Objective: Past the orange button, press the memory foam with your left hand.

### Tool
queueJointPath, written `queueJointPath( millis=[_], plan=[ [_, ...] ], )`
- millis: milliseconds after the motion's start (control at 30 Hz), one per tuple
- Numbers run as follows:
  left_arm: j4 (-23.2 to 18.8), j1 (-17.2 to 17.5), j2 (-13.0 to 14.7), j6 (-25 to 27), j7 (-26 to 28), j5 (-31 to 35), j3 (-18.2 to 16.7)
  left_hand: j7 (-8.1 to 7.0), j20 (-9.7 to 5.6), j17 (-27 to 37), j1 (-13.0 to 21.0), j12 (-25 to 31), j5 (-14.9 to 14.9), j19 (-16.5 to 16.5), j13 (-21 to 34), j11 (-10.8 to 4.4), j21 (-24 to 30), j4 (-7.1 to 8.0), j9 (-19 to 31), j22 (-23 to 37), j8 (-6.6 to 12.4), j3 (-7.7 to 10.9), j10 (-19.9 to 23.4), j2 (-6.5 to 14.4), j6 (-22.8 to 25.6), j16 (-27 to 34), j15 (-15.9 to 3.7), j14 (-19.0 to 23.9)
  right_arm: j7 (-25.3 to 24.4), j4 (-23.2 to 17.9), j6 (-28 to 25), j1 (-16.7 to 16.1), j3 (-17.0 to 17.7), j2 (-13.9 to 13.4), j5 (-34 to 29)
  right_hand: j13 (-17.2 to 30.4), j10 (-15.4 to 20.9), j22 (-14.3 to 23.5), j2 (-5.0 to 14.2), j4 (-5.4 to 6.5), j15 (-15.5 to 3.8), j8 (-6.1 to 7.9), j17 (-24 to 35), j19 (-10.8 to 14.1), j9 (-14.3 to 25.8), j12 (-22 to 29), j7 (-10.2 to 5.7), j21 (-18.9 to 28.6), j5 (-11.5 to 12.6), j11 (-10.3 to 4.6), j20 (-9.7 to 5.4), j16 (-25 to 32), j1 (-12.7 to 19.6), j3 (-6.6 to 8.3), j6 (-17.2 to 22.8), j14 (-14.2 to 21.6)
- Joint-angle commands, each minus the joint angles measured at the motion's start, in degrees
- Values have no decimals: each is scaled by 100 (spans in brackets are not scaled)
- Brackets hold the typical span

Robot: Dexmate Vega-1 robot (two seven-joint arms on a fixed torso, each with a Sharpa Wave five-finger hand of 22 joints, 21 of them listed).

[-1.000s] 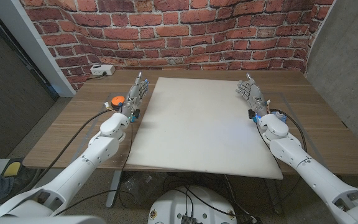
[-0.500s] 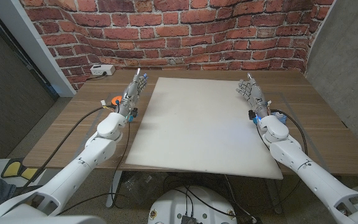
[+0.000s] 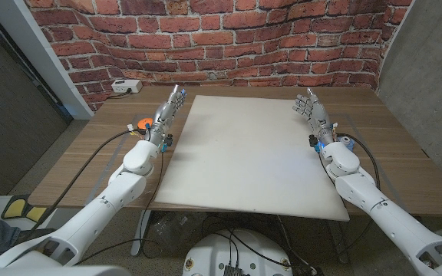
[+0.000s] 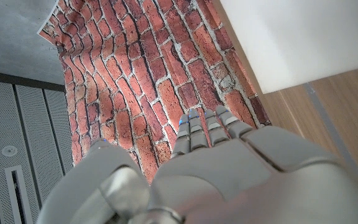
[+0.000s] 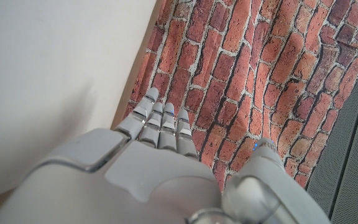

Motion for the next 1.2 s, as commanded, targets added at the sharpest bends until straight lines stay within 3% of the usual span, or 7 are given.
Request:
queueJointPath(
  millis=[33, 233, 367, 567, 700, 867, 1200],
  plan=[
    [-173, -3, 108, -49, 498, 870, 129, -37, -17, 9, 56, 22, 28, 52, 9, -2, 29, -19, 17, 5, 16, -28, 66, 4, 74, 39, -8, 60, 116, 19, -143, 77, -22, -82, 3, 9, -20, 22, 32, -20, 70, 10, 23, -40, 9, -17, 32, -21, 22, 51, 11, -21, 35, -23, 13, -16],
    [108, -28, -34, -588, 608, 1101, 152, -66, 18, 7, 111, 41, 44, 152, 10, -24, 38, -47, 18, 2, 45, -36, 194, 0, 217, 43, -11, 171, 119, 15, -193, 126, -44, -99, -33, 10, -18, 23, 48, -15, 76, 12, 25, -49, 9, -21, 44, -38, 24, 54, 24, -23, 31, -21, 23, -19],
    [36, 50, -56, -612, 1119, 1640, 105, -90, 44, 6, 164, 61, 63, 232, 11, -61, 38, -77, 17, 0, 73, -50, 326, -20, 361, 62, -56, 315, 74, -14, -174, 128, -45, -97, -78, 10, -11, 23, 53, -15, 87, 11, 25, -49, 9, -20, 40, -45, 24, 63, 28, -20, 29, -21, 22, -9],
    [171, 34, -148, -773, 1410, 1974, 125, -87, 65, 5, 228, 88, 89, 366, 11, -98, 48, -108, 17, -1, 107, -63, 510, -28, 554, 88, -76, 517, 118, 40, -141, 165, -59, -58, -61, 10, 9, 25, 80, -5, 85, 13, 29, -42, 9, -17, 35, -57, 27, 55, 40, -13, 21, -17, 32, 11],
    [42, 80, -112, -629, 1857, 2575, 116, -97, 80, 5, 260, 98, 103, 419, 12, -121, 50, -123, 16, -2, 114, -65, 586, -26, 621, 94, -94, 597, 131, 59, -133, 171, -69, -47, -60, 11, 17, 25, 99, 3, 83, 14, 31, -38, 9, -17, 33, -65, 28, 46, 45, -12, 13, -15, 39, 16],
    [-41, 31, 19, -481, 1793, 2811, 224, -115, 78, 6, 287, 65, 116, 414, 12, -109, 29, -133, 16, -1, 94, -69, 561, -22, 623, 60, -109, 574, 105, 44, -130, 159, -70, -40, -74, 11, 29, 26, 103, 6, 87, 14, 32, -39, 9, -15, 26, -74, 27, 45, 51, -13, 6, -18, 41, 18],
    [-199, 45, 101, -262, 2263, 3511, 298, -138, 80, 7, 321, 52, 133, 411, 13, -154, 8, -143, 17, -1, 86, -65, 586, 0, 656, 41, -123, 587, 11, -87, -158, 96, -48, -67, -104, 11, 40, 27, 104, 8, 90, 17, 32, -33, 8, -18, 18, -92, 26, 49, 60, -15, -6, -26, 56, 23]
  ],
)
